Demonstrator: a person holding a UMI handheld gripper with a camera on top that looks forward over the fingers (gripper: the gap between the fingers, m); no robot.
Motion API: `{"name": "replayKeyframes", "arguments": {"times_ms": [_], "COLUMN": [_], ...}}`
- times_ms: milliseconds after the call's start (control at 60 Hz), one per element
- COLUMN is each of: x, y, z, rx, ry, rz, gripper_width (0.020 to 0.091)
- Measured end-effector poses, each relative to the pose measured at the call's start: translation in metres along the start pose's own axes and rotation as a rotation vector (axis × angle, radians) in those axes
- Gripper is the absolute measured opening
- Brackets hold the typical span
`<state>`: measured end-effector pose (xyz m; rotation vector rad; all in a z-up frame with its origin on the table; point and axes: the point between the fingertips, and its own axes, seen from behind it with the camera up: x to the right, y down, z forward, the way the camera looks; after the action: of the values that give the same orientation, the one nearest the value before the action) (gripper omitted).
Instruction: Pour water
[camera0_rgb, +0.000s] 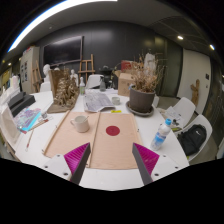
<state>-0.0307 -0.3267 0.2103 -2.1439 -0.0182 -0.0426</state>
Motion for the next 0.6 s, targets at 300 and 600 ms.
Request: {"name": "replayKeyframes", "arguments": {"times_ms": [300,600], "x": [0.177,0.257], "y": [0.049,0.058], "z": [0.061,0.164], "rx": [0.037,0.121], "ry": [0.091,0.085], "rz": [0.024,-0.020], "gripper_width": [0.0859,0.0860]}}
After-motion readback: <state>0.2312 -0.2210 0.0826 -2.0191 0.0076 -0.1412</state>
